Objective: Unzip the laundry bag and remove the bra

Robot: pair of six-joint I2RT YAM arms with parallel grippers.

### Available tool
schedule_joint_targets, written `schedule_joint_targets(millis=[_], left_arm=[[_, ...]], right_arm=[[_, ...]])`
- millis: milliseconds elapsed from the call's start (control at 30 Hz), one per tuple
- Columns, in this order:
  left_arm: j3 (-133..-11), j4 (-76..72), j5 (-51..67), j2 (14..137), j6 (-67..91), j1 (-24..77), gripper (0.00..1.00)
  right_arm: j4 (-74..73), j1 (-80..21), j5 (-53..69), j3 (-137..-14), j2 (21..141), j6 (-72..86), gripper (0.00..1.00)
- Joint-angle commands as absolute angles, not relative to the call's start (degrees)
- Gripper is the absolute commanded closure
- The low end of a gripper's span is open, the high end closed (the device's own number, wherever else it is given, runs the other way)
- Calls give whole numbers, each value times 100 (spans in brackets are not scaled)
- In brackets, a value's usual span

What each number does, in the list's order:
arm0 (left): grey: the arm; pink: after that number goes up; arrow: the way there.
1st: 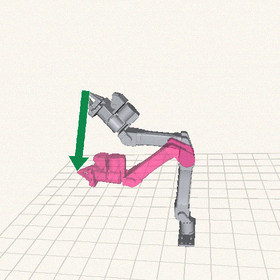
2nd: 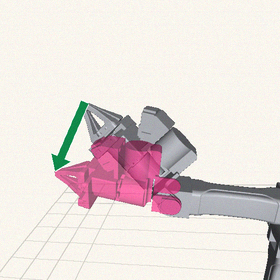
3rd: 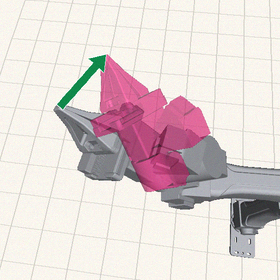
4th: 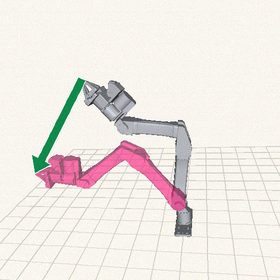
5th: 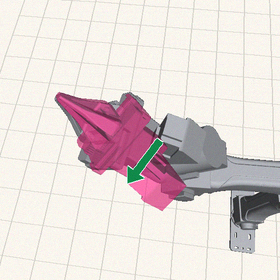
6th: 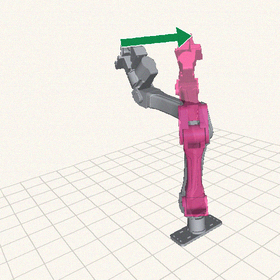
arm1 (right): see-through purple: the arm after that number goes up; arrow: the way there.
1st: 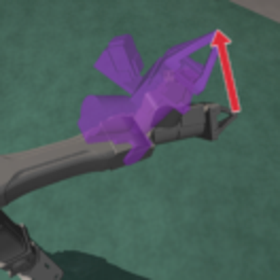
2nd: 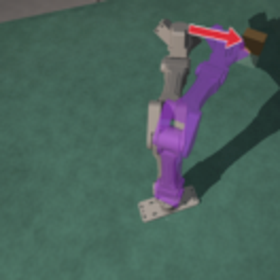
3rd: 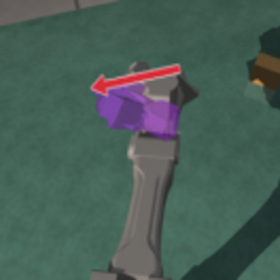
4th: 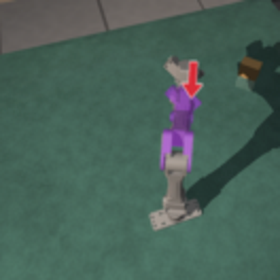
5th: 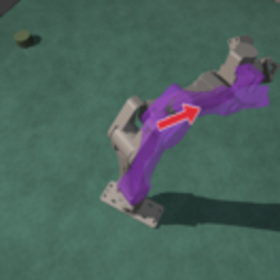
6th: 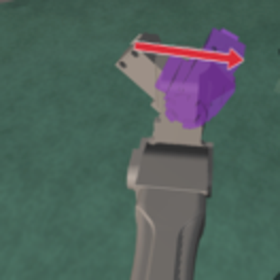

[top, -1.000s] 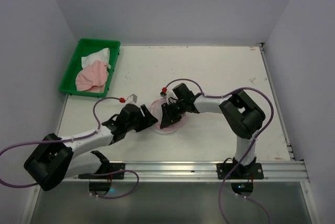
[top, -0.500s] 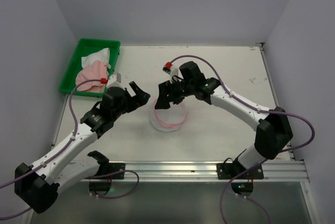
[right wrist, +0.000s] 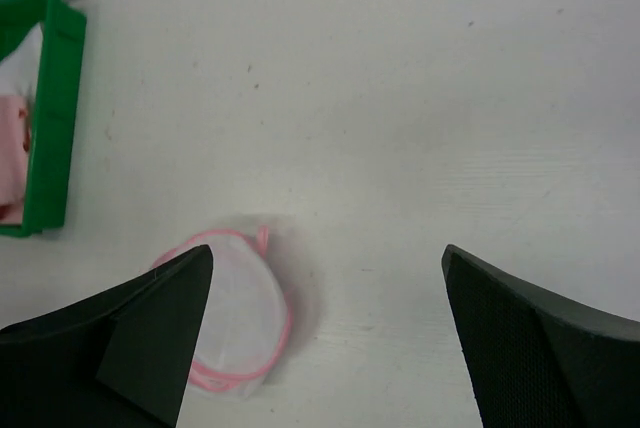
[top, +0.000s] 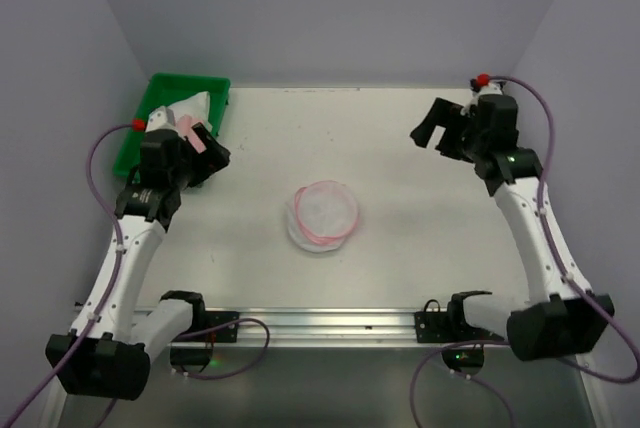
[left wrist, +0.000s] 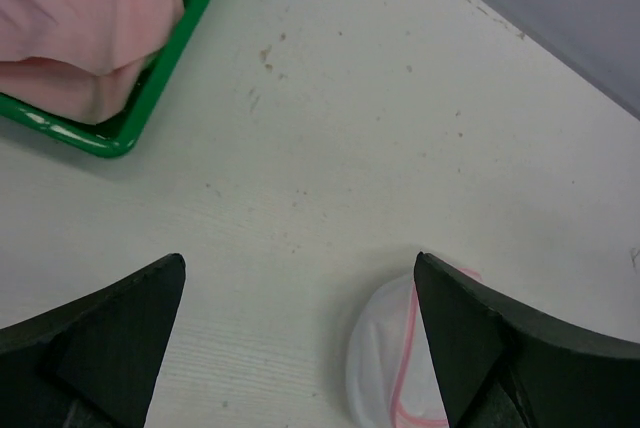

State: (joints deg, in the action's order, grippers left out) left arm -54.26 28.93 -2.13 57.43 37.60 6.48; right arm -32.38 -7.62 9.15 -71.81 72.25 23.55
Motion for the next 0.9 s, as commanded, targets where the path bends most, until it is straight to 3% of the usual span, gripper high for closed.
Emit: schedule_joint_targets(millis=[0,400,633,867], left_arm=[[-6063,3566,35,5134,3200,282,0],[-7707,4868,-1194,3455,2575,281,0],[-7568,5229,-2310,2489,2566,729,0],[-7207,5554,-2470,1987,2759,975,0]], right_arm=[[-3357,-580,170,-7084,5751,2698,1],[-3885,-676,-721,-7410,2772,1811,1],[-4016,-1213,-1037,-7156,1953,1538,1],[-3999,-1292,-1037,-6496,1284,1512,1]])
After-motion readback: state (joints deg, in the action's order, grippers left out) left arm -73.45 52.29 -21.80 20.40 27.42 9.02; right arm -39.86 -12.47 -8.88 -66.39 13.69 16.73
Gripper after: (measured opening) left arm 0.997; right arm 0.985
